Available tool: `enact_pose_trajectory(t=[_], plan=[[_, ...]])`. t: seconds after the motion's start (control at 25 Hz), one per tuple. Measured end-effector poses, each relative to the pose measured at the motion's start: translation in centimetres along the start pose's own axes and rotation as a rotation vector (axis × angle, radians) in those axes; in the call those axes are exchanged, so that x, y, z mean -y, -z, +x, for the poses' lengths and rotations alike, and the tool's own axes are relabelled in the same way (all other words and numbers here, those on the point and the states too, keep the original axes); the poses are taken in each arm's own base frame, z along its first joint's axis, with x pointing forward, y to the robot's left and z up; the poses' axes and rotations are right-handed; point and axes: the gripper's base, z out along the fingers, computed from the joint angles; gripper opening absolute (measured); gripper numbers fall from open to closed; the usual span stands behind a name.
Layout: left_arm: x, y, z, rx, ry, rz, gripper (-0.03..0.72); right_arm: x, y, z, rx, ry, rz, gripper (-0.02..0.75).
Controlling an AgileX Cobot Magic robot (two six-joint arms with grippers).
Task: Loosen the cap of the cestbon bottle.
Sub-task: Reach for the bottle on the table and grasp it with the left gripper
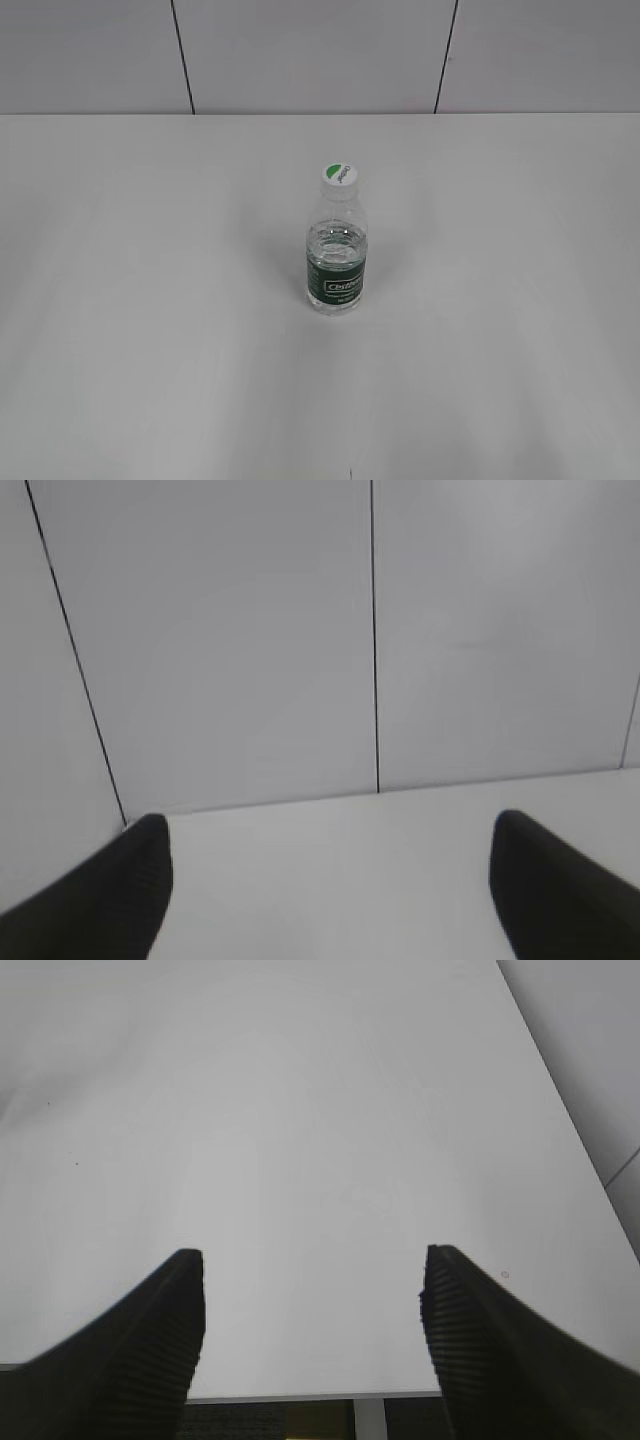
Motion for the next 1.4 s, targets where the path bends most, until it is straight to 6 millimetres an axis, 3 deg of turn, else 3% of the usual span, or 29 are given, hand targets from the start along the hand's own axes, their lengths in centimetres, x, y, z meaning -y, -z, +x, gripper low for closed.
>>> enact_pose_trajectory(t=[0.24,0.52,0.64,1.0,1.16,1.4], plan=[[-0.6,-6.5,-3.6,0.031,-0.003,-0.016,0.590,0.0,0.0,0.0,0.000,0.000,0.000,0.518],[-1.2,-13.3,-3.9,0.095,-0.046,-0.047,0.590,0.0,0.0,0.0,0.000,0.000,0.000,0.518],[-1.3,-16.8,-3.0,0.081,-0.117,-0.053,0.590,0.0,0.0,0.0,0.000,0.000,0.000,0.518],[-1.1,-24.4,-0.1,0.169,-0.145,-0.033,0.590,0.0,0.0,0.0,0.000,0.000,-0.001,0.518],[-0.5,-28.0,2.9,0.143,-0.186,0.028,0.590,0.0,0.0,0.0,0.000,0.000,-0.001,0.518],[1.4,-32.5,8.2,0.165,-0.108,0.225,0.590,0.0,0.0,0.0,0.000,0.000,-0.001,0.518]])
